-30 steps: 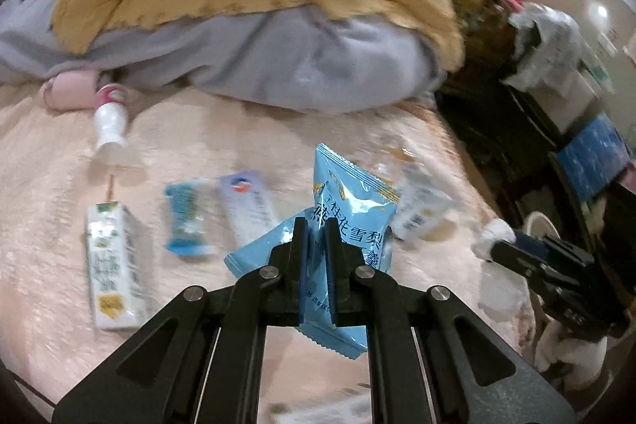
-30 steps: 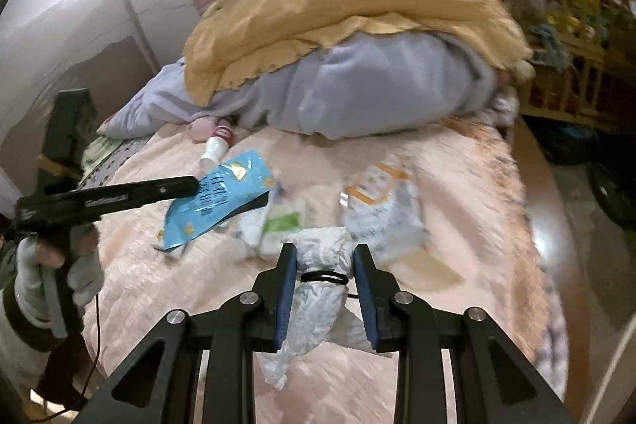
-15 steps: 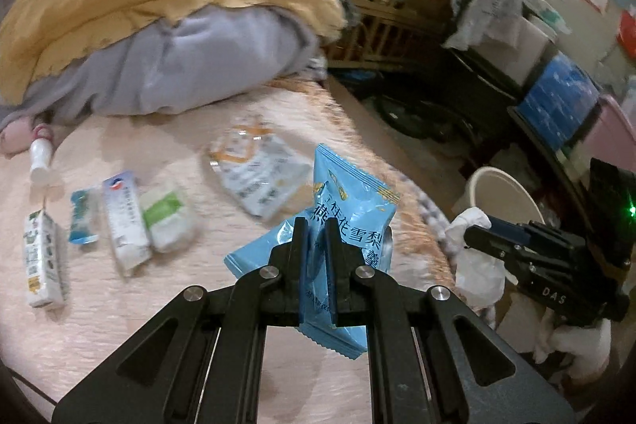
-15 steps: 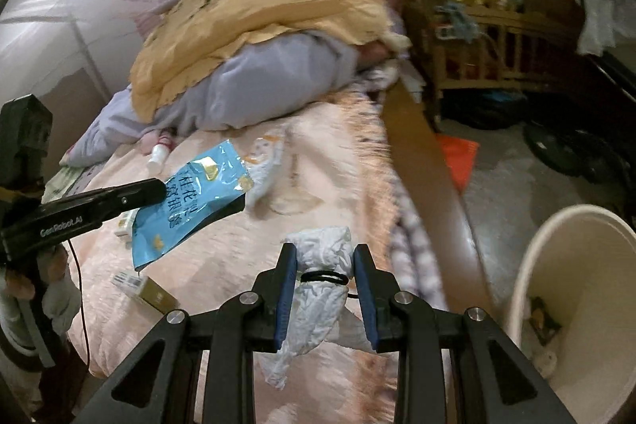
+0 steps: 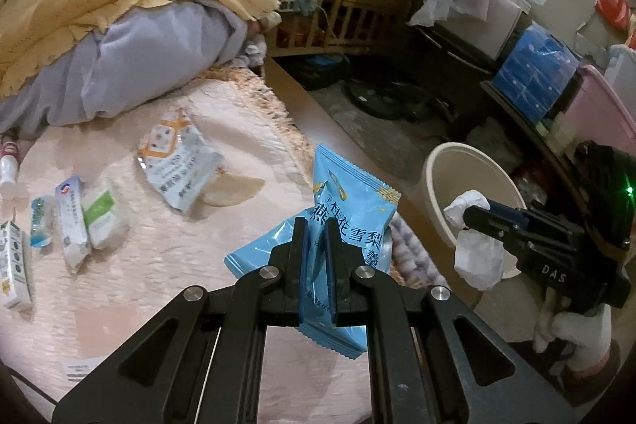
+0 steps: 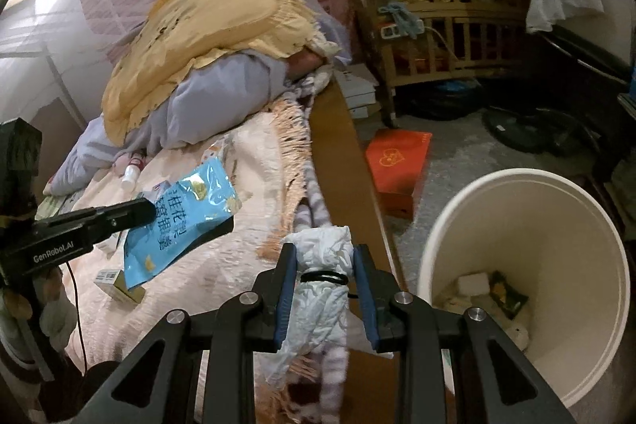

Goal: Collect trash
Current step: 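Carry the blue packet and white bag over the white bucket and open both grippers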

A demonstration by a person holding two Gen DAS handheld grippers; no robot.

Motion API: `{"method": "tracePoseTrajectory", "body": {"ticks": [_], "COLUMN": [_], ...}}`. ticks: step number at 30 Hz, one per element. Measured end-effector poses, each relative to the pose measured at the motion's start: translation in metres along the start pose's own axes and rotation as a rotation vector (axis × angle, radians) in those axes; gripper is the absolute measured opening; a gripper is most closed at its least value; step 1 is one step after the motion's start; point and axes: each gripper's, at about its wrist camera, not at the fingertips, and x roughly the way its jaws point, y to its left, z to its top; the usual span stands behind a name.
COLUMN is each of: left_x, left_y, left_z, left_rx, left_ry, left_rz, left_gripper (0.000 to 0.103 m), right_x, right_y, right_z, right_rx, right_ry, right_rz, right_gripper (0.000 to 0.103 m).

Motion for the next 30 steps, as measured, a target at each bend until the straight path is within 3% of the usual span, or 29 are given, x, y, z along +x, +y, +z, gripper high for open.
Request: {"method": "tracePoseTrajectory", "body": {"ticks": [21, 30], "left_x": [0.050, 0.082], "left_y": [-0.095, -0.130], "left_z": [0.018, 0.025], "left_rx": [0.077, 0.061], "left_ry": [0.052, 0.087], "left_rz": [-0.088, -0.152], "left_gripper": [0.006, 0.006], "right_x": [-0.039, -0.045], "right_y": [-0.092, -0.137], "right_z": [-0.015, -0.028], "right_rx": [0.121, 0.199], "right_ry": [-0.049, -0.068], "right_rz": [-0.139, -0.225], "right_gripper": [0.028, 0.028]}}
